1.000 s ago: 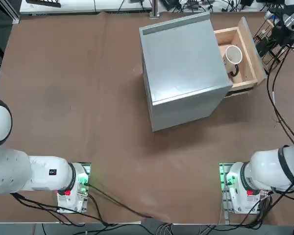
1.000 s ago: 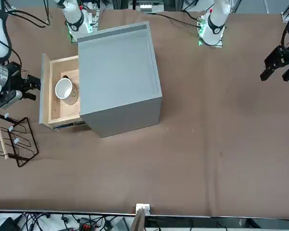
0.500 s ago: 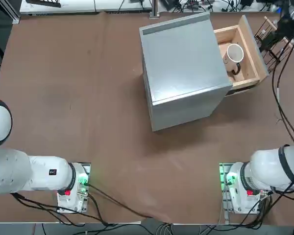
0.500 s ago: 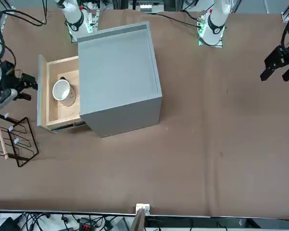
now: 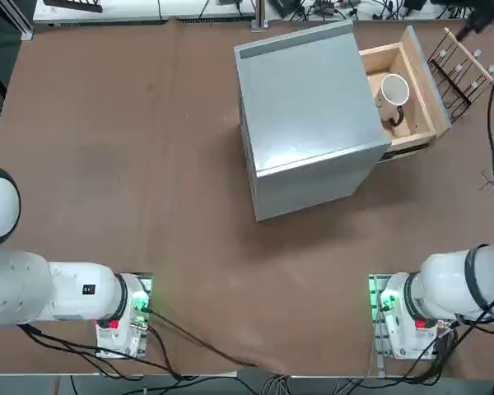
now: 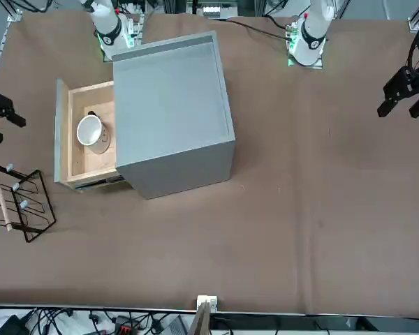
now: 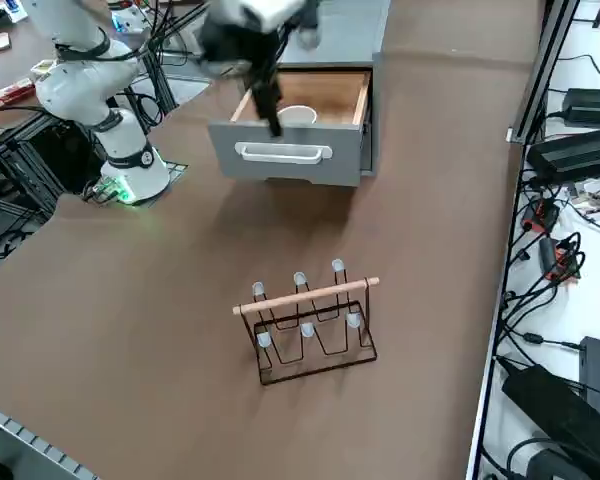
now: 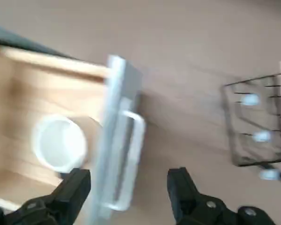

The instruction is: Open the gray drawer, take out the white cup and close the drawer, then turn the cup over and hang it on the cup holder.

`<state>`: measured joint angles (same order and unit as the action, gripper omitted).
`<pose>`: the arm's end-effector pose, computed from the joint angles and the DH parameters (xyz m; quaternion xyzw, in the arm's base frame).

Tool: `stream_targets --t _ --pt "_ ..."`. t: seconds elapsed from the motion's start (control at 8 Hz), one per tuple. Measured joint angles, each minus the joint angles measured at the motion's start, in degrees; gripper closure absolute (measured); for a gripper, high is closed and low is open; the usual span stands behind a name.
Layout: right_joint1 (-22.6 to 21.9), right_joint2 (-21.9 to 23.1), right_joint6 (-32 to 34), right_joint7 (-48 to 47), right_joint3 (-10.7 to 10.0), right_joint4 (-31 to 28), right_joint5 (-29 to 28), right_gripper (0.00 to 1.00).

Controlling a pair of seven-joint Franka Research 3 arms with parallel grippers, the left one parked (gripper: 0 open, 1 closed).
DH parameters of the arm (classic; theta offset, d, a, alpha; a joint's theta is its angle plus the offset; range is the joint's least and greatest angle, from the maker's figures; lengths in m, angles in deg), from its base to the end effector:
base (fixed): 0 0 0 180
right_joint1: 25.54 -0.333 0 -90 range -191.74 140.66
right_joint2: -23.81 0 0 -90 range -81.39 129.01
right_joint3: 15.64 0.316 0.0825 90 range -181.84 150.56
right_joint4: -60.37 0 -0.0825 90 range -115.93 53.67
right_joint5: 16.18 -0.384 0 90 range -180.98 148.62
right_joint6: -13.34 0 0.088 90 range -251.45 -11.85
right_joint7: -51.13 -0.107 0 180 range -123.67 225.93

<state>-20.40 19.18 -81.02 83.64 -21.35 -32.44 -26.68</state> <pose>0.5749 -0.0895 0.5636 -0.9798 -0.1779 -0.0075 0.0907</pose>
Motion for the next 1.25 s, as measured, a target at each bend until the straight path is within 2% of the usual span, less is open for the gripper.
stream_targets --t 0.25,0.5,1.25 --pt "-8.82 -0.1 1.3 -13.31 0.63 -0.25 0.16 0.0" --pt "-13.52 -0.08 1.42 -16.76 0.68 -3.03 0.24 0.0" --pt "-17.26 0.48 -2.89 -16.86 0.66 -16.29 0.37 0.05"
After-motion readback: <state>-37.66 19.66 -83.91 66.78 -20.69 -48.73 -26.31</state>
